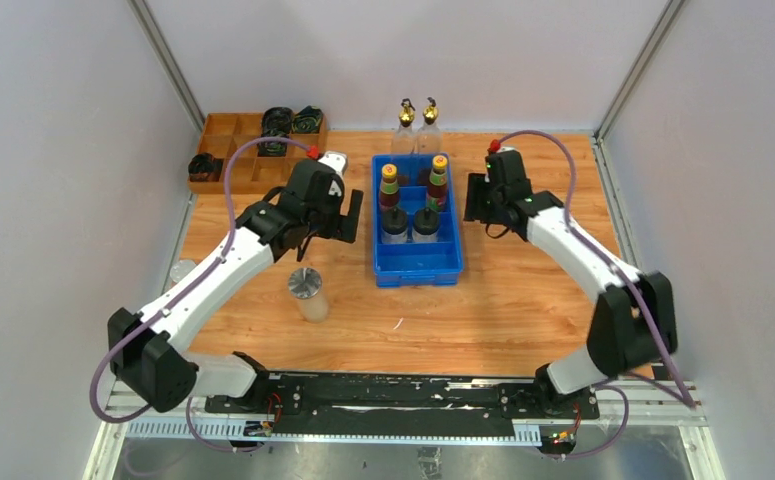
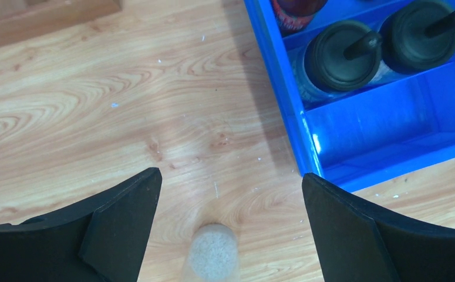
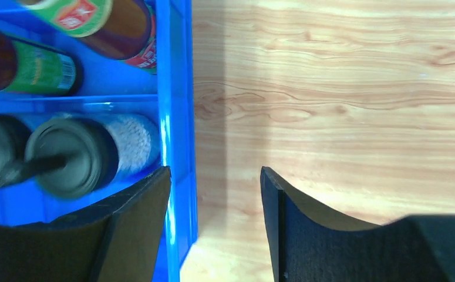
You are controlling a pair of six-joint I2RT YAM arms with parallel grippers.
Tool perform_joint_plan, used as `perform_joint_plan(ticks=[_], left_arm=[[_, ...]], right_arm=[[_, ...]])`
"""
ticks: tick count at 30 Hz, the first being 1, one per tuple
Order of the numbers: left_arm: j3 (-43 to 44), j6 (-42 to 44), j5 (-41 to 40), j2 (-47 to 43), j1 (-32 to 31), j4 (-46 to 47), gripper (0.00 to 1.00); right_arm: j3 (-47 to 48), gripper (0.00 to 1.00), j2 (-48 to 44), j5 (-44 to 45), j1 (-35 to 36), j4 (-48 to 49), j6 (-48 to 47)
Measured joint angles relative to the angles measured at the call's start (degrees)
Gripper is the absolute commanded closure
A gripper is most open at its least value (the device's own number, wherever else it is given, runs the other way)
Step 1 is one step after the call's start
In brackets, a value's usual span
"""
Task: Organize the condiment bottles
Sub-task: Move the storage box to the center of the board, then pick up the bottle from the center of the board.
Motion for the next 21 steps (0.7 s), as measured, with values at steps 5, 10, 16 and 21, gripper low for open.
perform_joint_plan(ticks=[5, 10, 16, 21], left_arm=[[1.11, 0.13, -1.01, -4.7, 0.0, -0.33, 0.0], [0.96, -0.55, -1.01, -9.35, 0.0, -1.66, 0.0], [-1.97, -2.49, -1.05, -14.82, 0.0, -3.69, 0.0], [-4.24, -4.0, -1.27, -17.11, 0.0, -6.4, 0.0]], right_arm=[[-3.98, 0.29, -15.08, 1.36, -0.04, -3.87, -1.77], [-7.04, 0.27, -23.08, -0.76, 0.0, -7.3, -3.04], [-8.24, 0.26, -29.73, -5.64, 0.85, -12.44, -3.17], [-9.79, 0.26, -35.63, -10.4, 2.73, -14.78, -2.97]])
